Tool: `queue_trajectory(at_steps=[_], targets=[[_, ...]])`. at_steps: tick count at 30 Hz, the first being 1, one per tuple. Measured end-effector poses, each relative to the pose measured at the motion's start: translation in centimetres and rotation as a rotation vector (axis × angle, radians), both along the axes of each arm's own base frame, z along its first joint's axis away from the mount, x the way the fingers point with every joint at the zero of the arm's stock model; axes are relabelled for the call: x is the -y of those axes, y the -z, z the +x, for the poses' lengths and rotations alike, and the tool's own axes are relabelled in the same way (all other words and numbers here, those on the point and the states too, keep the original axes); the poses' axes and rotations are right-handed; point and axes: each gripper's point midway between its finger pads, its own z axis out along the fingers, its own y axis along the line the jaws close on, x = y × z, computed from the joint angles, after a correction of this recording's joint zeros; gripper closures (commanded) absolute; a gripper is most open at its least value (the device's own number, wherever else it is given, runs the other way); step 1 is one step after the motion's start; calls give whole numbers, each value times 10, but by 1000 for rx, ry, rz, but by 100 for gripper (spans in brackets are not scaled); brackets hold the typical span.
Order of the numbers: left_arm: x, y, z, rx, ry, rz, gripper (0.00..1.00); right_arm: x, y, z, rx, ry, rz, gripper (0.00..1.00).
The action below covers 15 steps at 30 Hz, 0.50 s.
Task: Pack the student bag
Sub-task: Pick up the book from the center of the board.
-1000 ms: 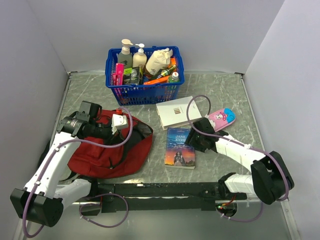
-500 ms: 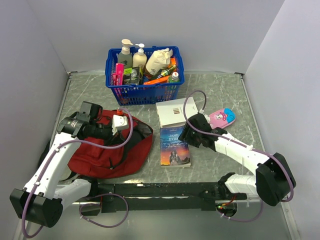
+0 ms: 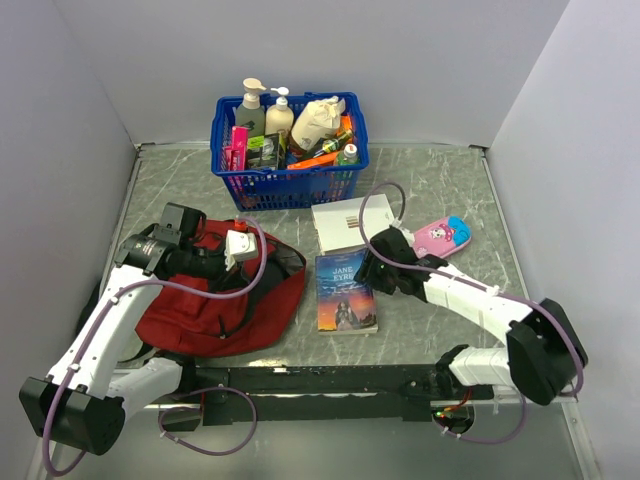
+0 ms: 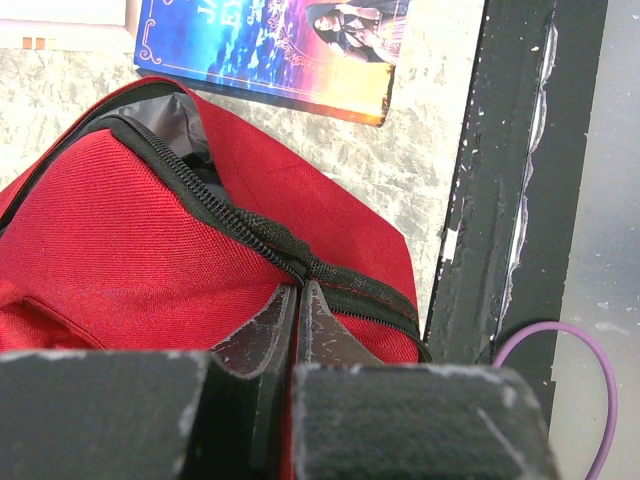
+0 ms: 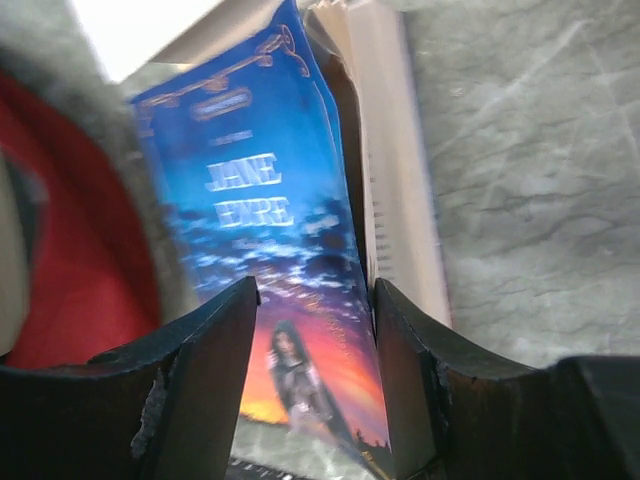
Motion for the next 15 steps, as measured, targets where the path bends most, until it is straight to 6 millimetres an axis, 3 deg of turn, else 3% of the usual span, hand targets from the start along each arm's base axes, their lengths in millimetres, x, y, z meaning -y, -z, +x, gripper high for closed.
queue_trajectory(at_steps=[8, 15], targets=[[1, 0, 0, 0, 3, 0, 99, 15, 33, -8, -60, 12, -103, 45], [18, 17, 3, -52, 4, -21, 99, 11, 34, -9, -59, -8, -98, 49]])
